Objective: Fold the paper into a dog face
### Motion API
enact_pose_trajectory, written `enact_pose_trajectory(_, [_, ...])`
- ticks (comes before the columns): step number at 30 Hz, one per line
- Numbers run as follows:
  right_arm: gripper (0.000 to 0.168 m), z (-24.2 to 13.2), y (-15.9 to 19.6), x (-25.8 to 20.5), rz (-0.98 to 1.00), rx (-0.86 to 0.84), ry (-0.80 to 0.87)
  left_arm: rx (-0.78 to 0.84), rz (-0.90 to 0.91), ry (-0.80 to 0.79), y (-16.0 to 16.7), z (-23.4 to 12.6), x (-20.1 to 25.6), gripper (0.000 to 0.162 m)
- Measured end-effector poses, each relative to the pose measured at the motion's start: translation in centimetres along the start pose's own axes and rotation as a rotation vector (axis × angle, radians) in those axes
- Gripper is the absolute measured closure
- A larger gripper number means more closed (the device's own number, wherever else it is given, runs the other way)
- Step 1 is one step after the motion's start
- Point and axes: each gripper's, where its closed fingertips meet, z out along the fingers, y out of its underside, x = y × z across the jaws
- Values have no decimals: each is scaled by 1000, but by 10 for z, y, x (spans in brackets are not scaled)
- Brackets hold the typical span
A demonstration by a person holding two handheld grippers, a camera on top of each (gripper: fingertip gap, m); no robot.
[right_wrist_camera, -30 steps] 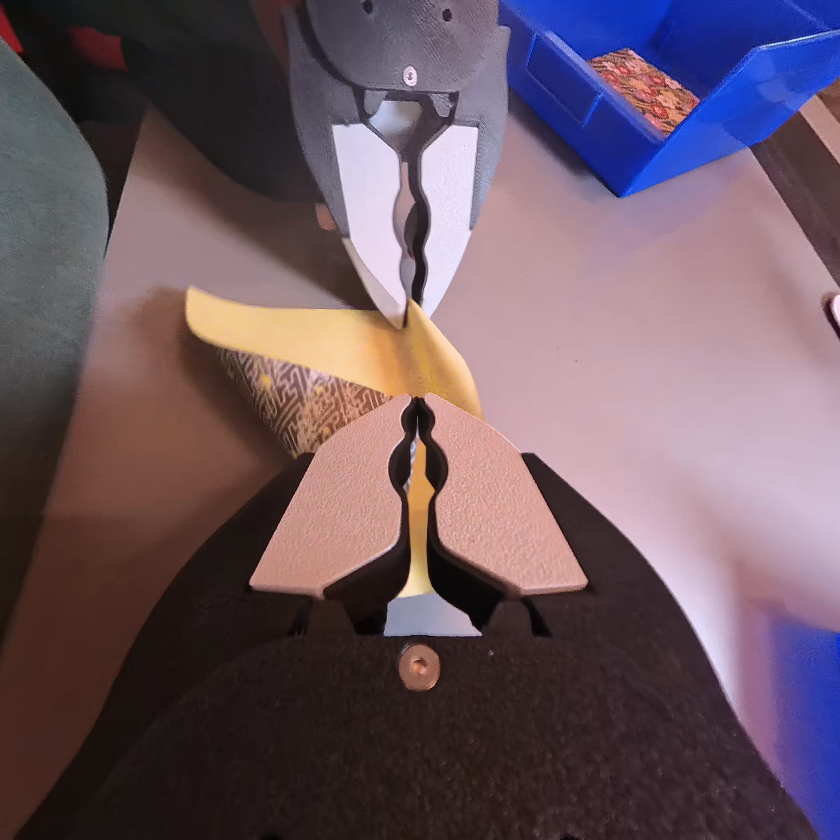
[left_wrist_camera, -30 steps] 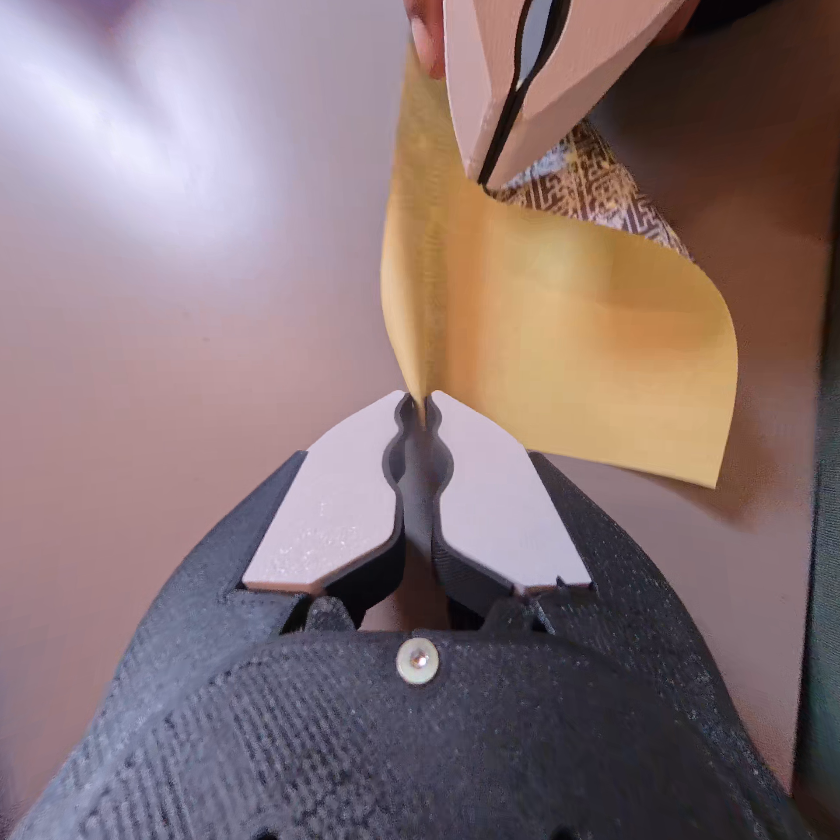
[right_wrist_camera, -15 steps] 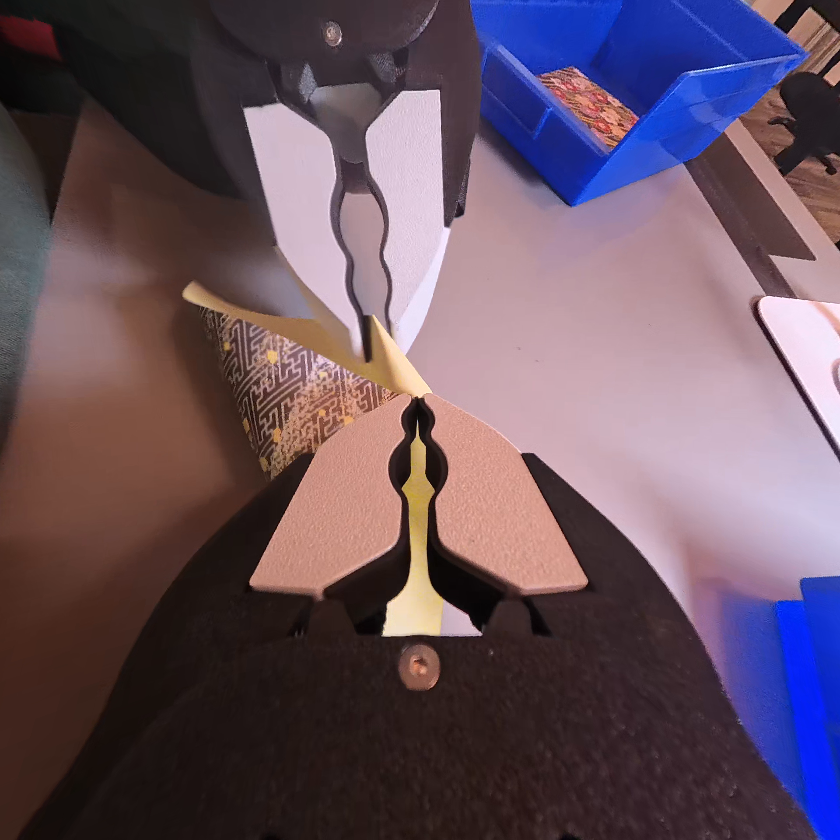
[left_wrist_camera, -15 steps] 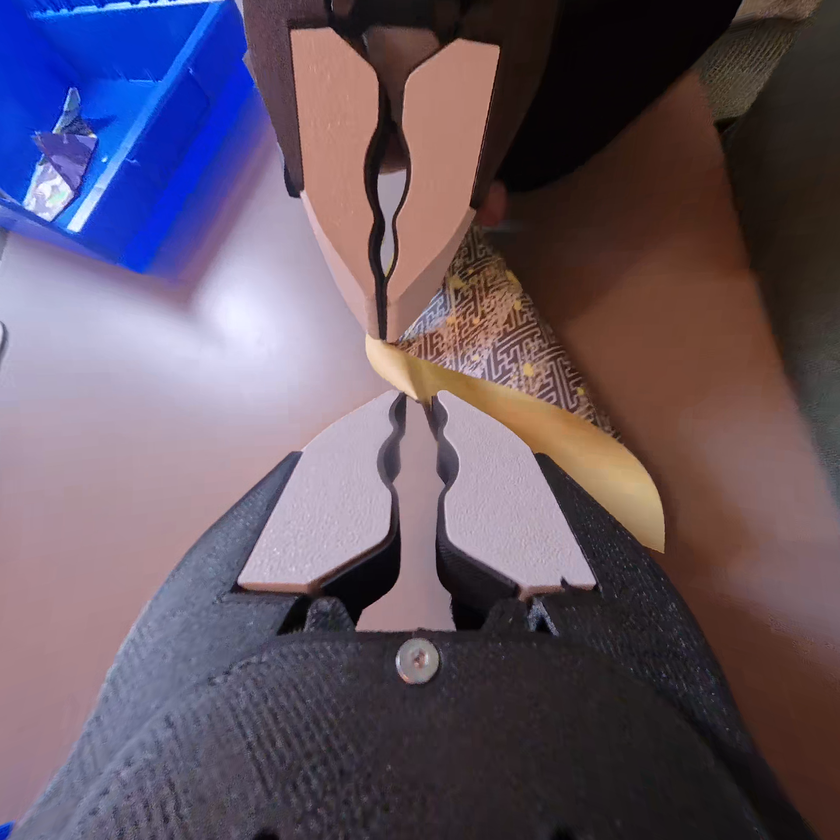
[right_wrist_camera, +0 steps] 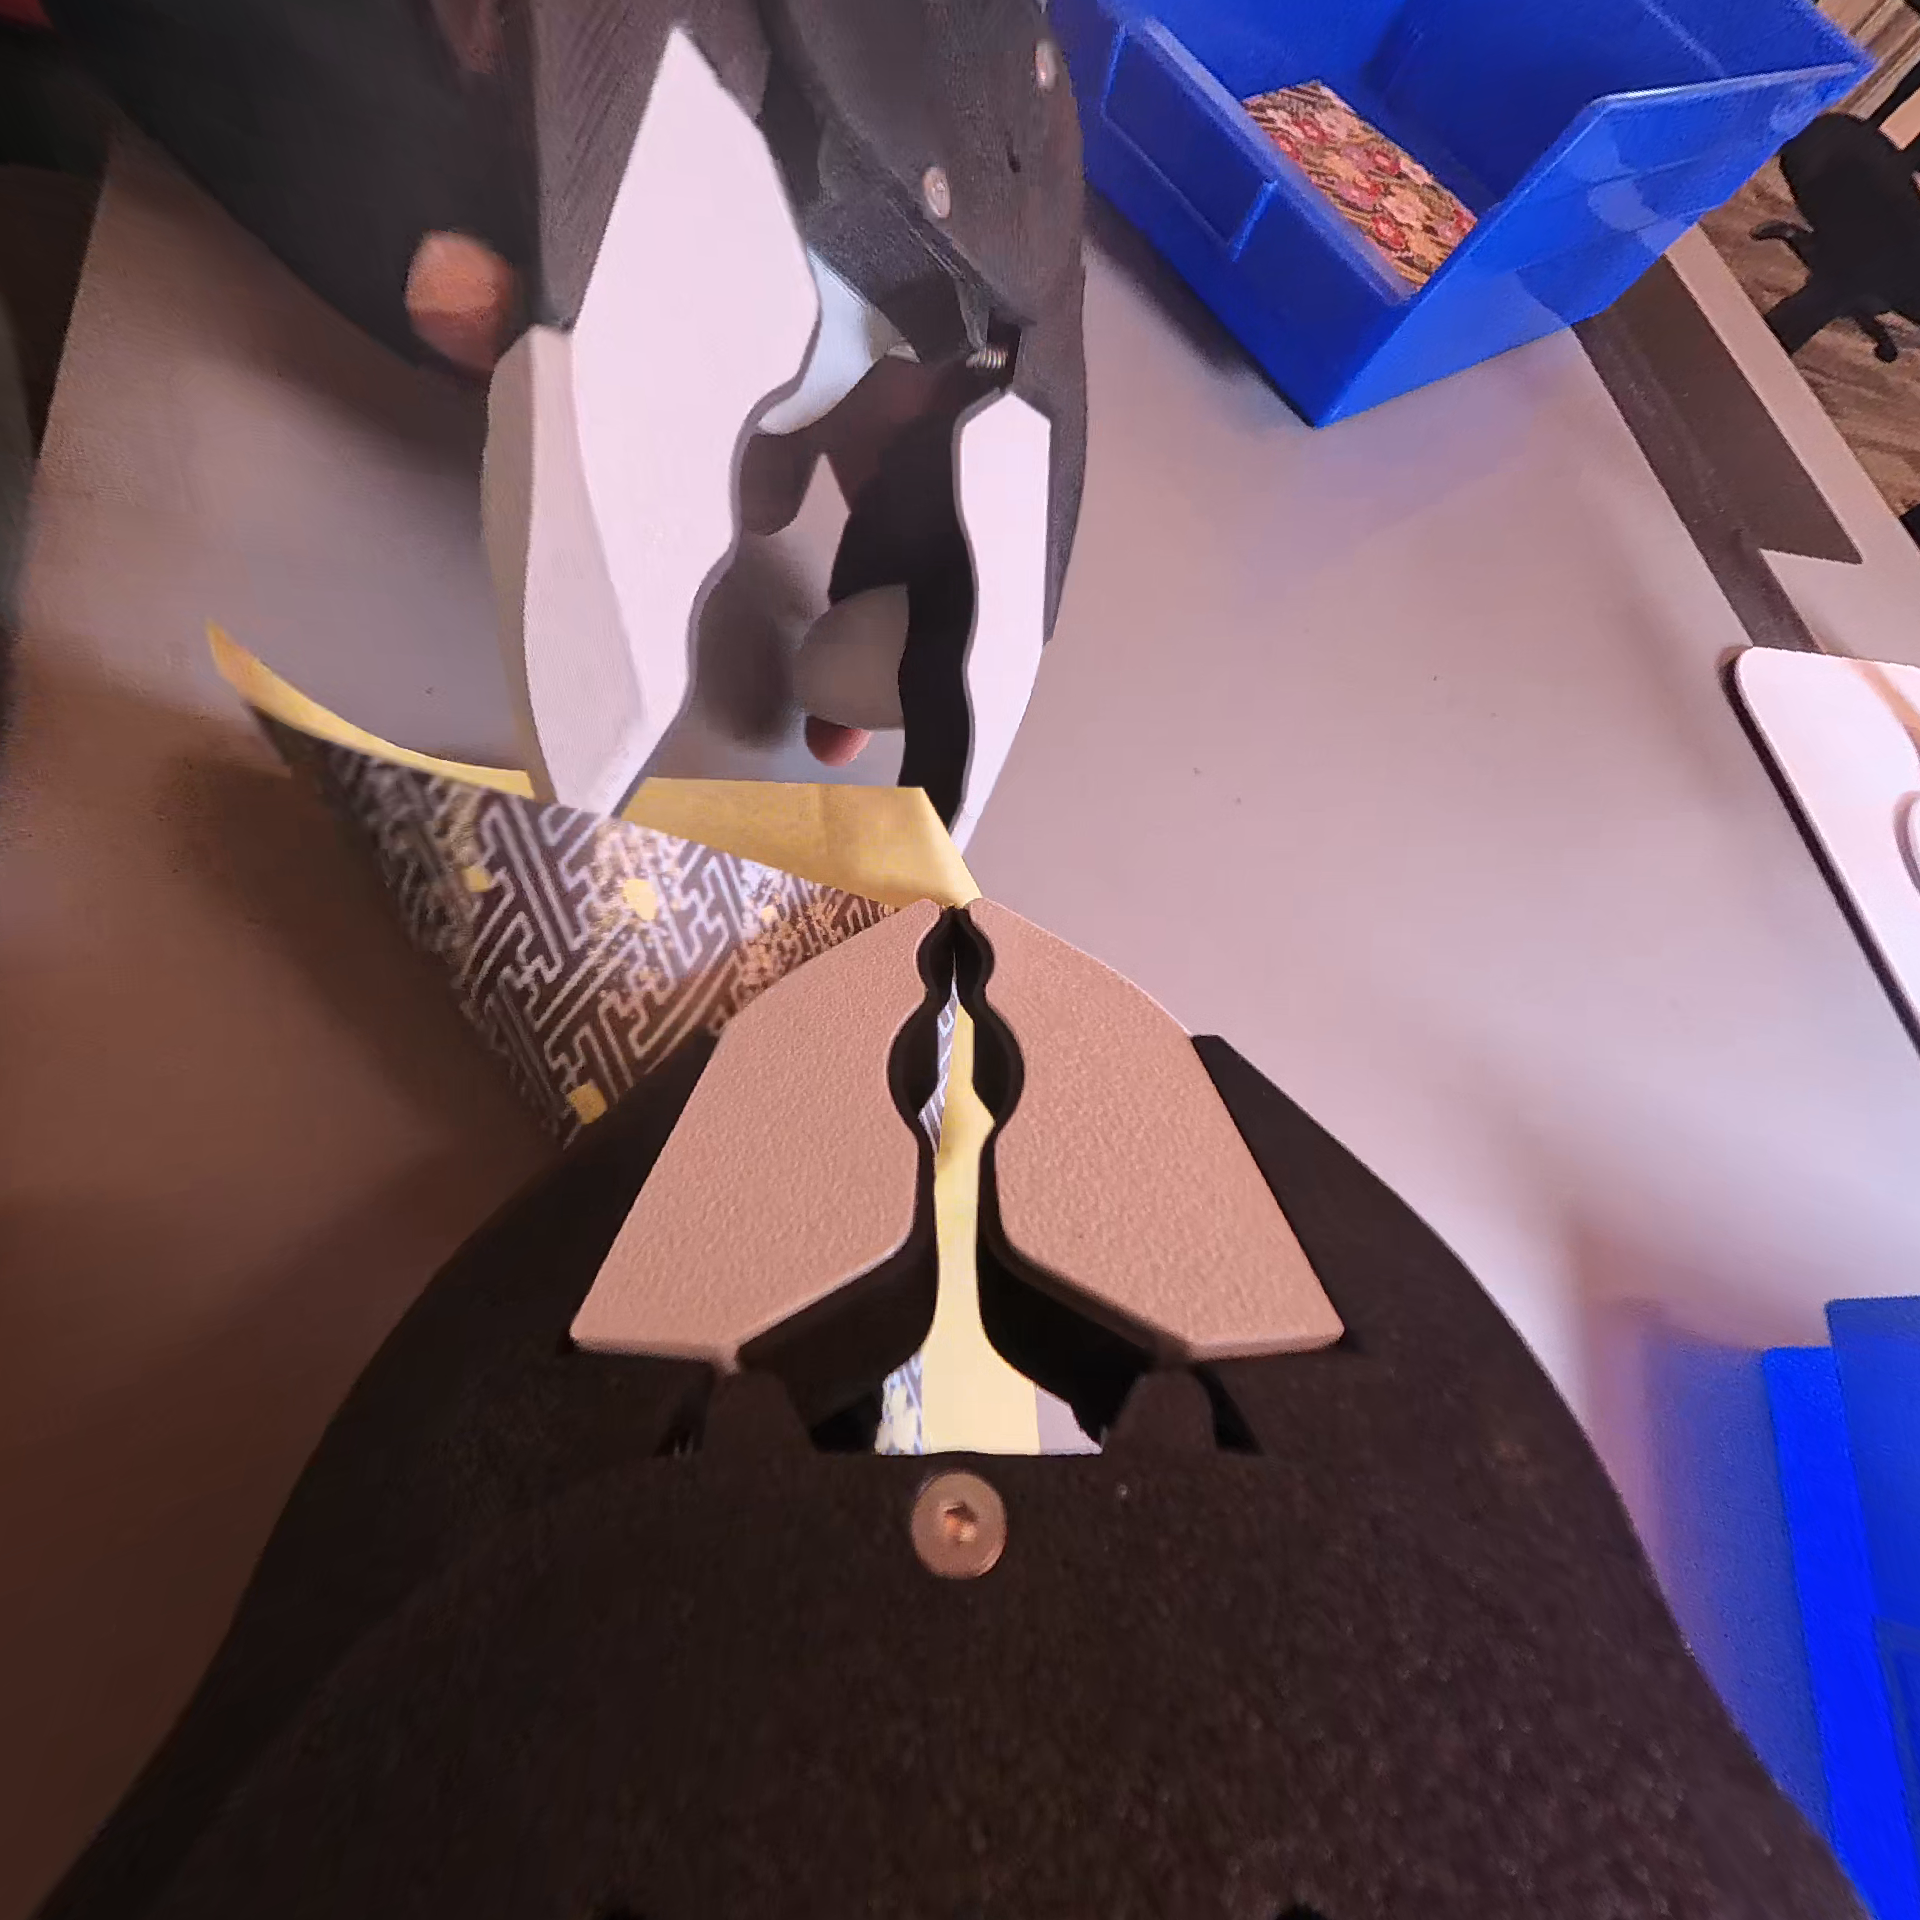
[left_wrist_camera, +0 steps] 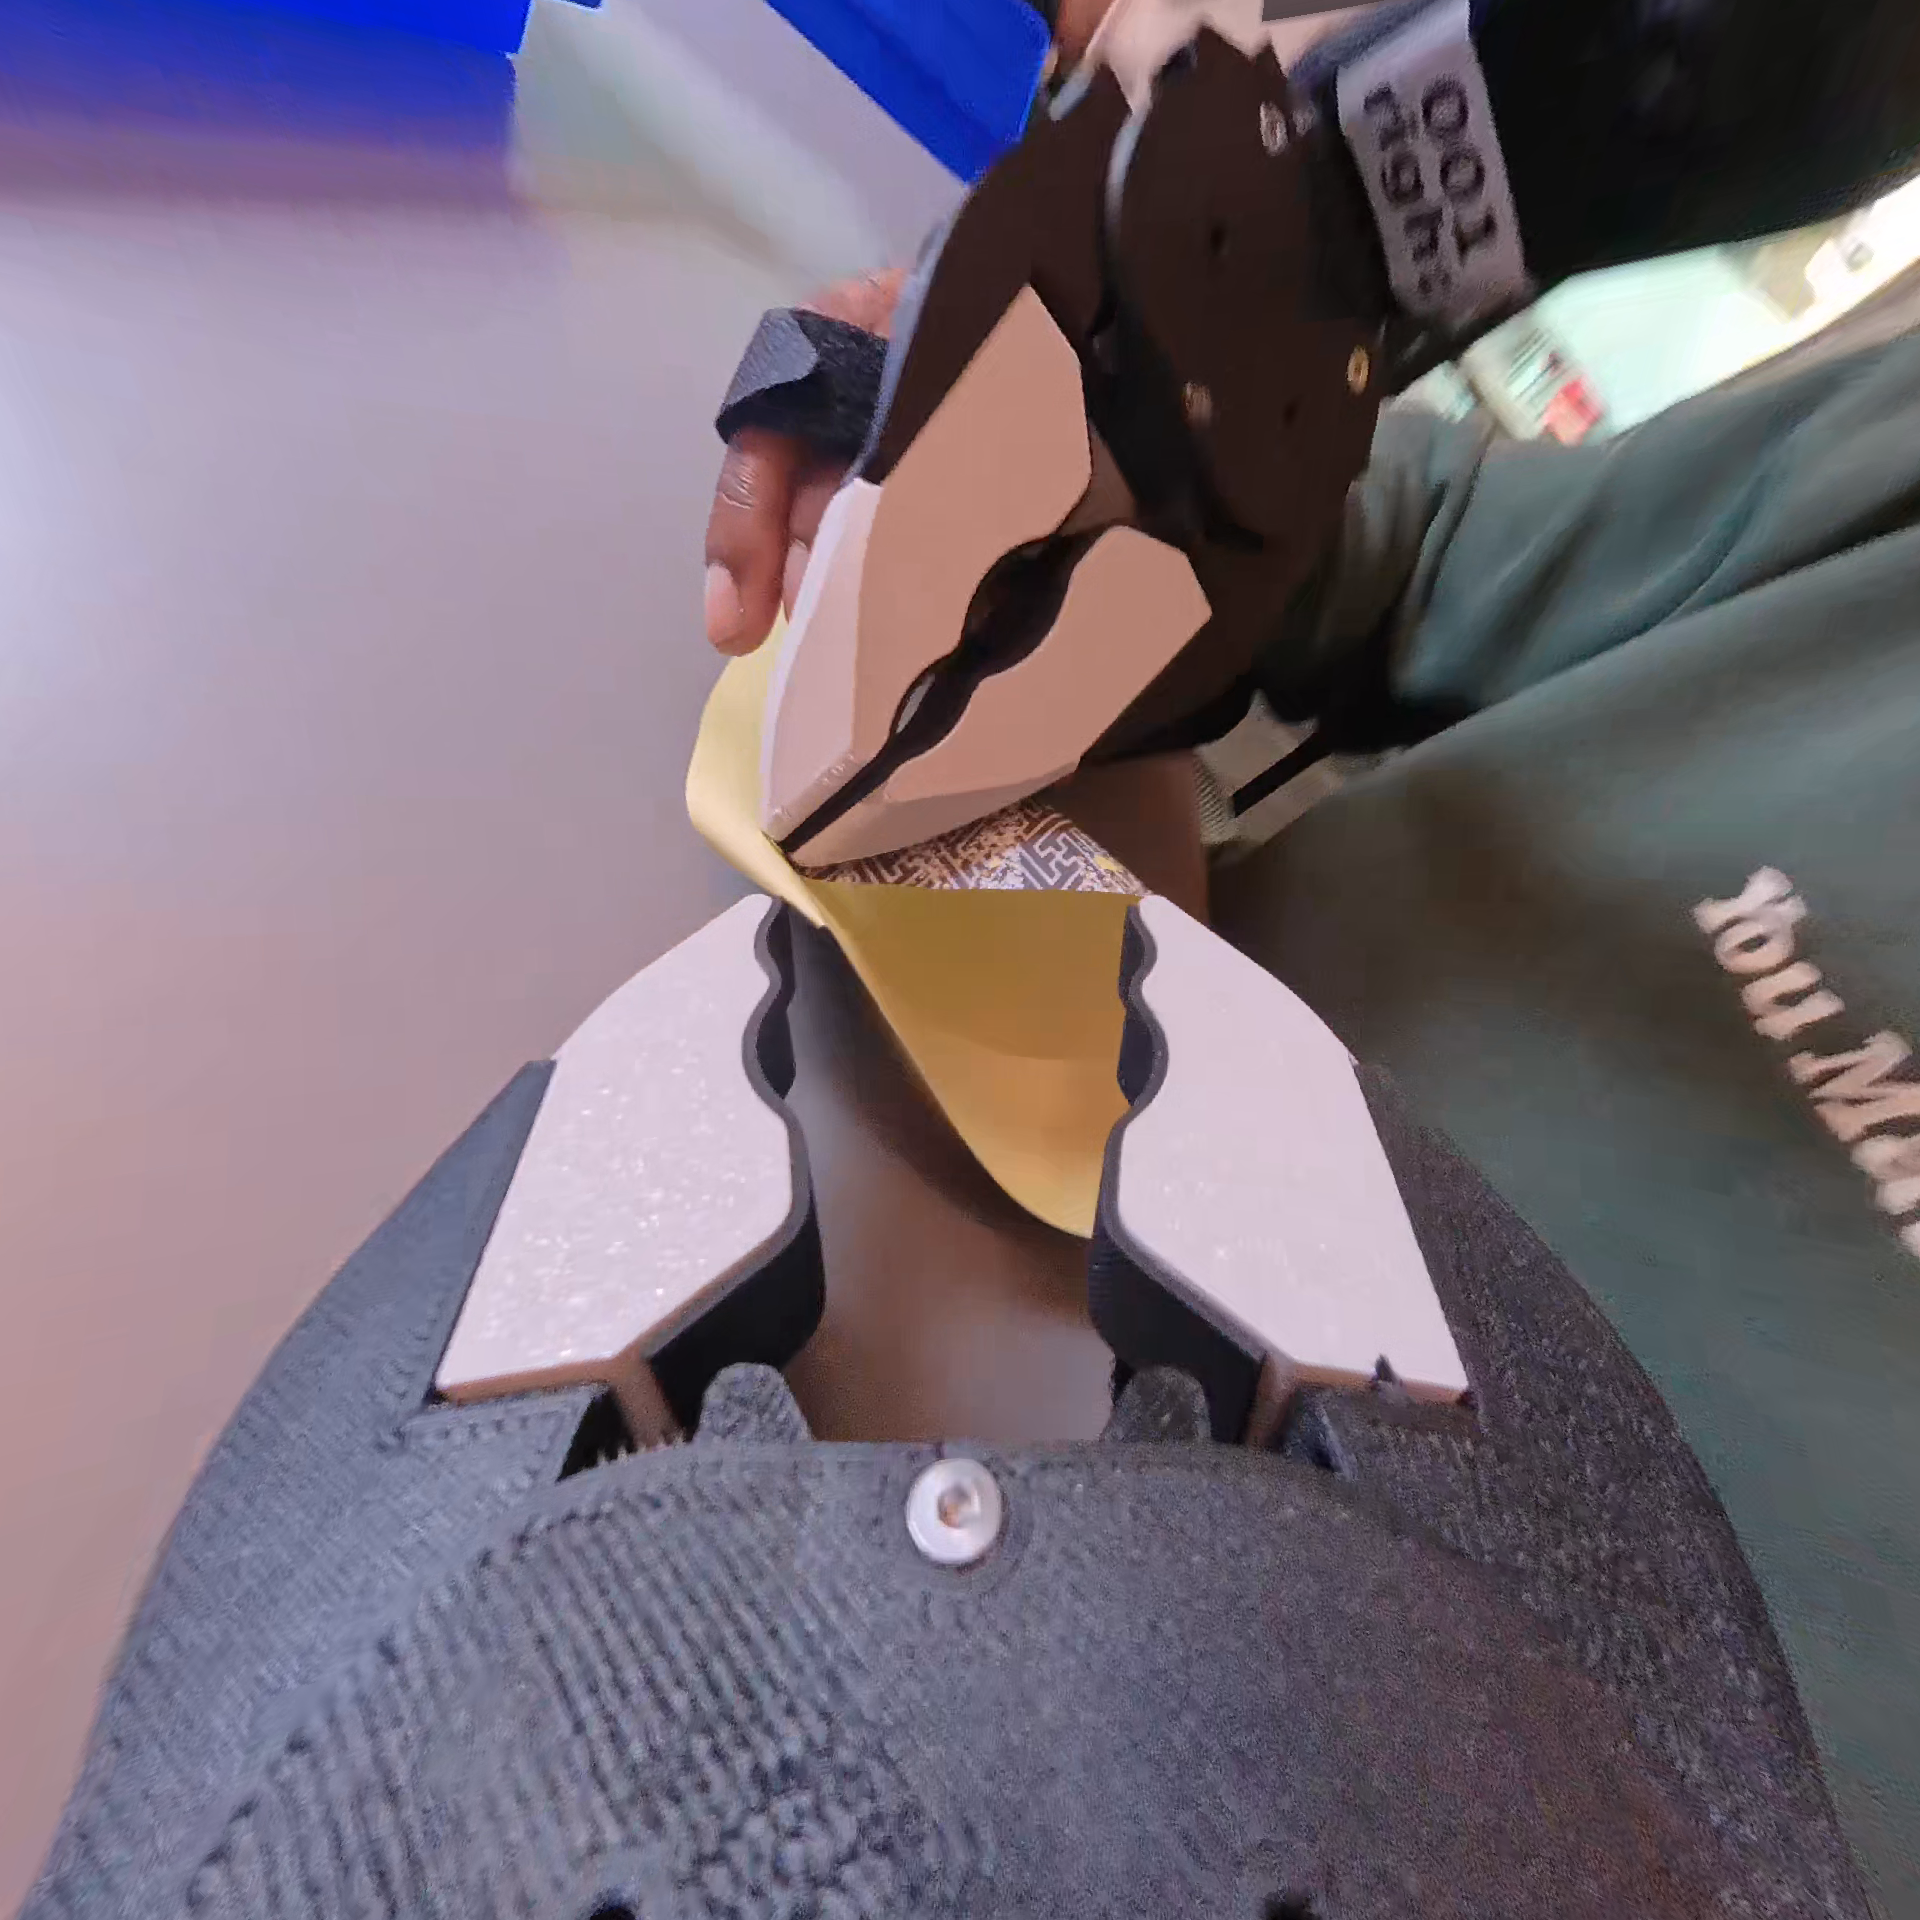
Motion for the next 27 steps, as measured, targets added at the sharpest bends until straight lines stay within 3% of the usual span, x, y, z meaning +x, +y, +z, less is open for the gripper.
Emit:
enact_pose_trajectory(8, [168,-1,2,6,-61,-25,75,127,-282,145,-13,-5,-2,103])
enact_pose_trajectory(16, [168,-3,-7,10,-17,21,96,86,-244,23,-7,3,-14,119])
enact_pose_trajectory(21, [168,-10,-16,15,21,82,110,100,-190,-8,-11,1,-17,145])
enact_pose_trajectory(27, [168,-9,-15,11,36,84,69,43,-82,-59,-4,4,-16,157])
